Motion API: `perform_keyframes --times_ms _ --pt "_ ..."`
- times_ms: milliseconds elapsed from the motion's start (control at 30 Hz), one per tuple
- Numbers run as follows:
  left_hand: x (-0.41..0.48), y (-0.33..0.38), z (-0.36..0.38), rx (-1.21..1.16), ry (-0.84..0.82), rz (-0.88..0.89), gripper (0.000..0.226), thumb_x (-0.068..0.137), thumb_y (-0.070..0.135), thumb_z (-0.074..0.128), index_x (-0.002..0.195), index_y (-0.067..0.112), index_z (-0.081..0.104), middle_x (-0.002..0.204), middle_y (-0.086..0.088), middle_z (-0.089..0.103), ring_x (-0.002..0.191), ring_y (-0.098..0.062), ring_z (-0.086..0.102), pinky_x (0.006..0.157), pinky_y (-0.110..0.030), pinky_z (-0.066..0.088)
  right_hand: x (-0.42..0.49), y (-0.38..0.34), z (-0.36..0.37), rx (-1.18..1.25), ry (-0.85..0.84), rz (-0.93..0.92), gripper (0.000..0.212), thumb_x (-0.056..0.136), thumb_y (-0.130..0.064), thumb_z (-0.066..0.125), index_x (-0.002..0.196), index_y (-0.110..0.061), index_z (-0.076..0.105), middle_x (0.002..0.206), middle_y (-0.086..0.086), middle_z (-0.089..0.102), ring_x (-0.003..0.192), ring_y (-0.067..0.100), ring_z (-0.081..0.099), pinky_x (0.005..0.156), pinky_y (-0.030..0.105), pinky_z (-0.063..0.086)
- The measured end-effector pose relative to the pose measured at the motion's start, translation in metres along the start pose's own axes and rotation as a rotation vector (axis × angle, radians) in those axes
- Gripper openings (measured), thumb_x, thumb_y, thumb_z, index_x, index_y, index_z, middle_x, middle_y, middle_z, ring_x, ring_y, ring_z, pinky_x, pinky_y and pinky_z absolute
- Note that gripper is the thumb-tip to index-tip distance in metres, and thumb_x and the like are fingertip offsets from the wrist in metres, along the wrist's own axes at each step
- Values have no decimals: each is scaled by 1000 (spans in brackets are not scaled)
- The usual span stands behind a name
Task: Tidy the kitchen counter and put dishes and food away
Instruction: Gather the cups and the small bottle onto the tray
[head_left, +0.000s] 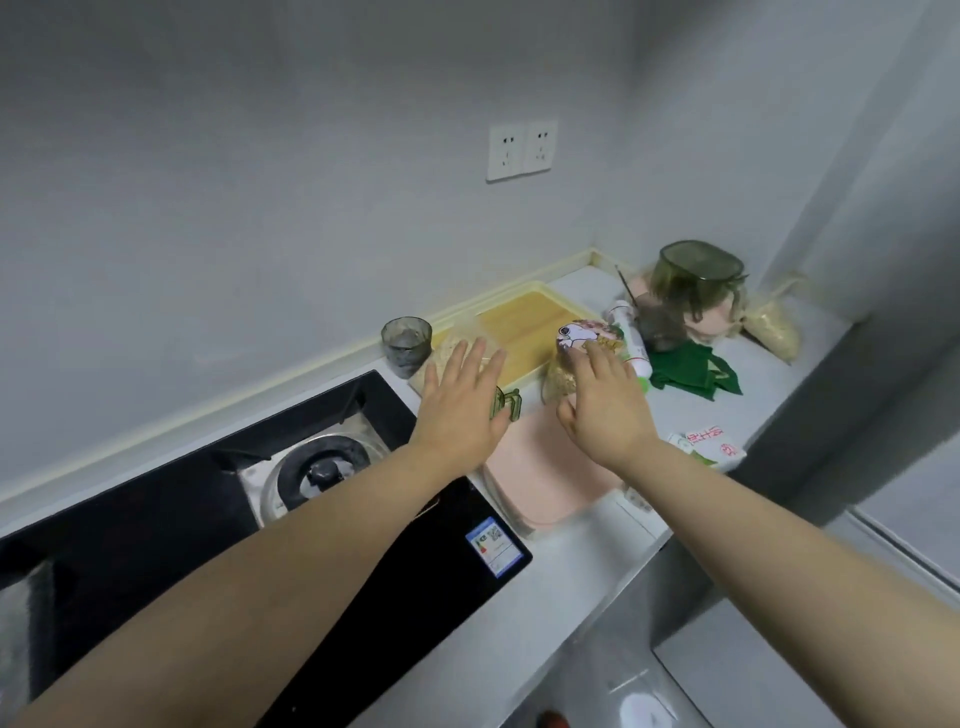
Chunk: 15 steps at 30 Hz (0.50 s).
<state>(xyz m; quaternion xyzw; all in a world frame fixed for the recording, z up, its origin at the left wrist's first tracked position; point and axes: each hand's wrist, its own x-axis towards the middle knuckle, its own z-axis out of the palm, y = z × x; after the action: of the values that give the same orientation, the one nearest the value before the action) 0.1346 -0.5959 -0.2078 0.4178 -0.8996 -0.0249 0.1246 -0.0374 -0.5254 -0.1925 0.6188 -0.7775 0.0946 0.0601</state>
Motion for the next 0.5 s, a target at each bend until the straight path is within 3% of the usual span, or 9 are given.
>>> perform_keyframes --times_ms 133,333,500 --pt "36 -2 26 7 -102 -153 74 93 48 43 151 20 7 160 -5 0 147 -25 -4 117 -52 10 41 27 16 49 -50 -111 59 85 -23 53 137 1 40 143 23 37 128 38 38 103 49 33" --pt "72 -5 57 -76 -309 -452 89 85 56 55 151 23 5 159 -5 3 146 -27 3 114 -54 14 82 59 49 118 -157 -312 60 90 -20 47 145 -4 28 152 19 24 141 32 23 115 43 19" --pt "81 -10 70 -160 -393 -531 94 70 57 68 145 28 20 140 -4 34 128 -28 39 93 -44 44 105 65 66 101 -221 -431 61 91 -21 46 147 -10 24 154 13 21 142 25 19 116 37 16"
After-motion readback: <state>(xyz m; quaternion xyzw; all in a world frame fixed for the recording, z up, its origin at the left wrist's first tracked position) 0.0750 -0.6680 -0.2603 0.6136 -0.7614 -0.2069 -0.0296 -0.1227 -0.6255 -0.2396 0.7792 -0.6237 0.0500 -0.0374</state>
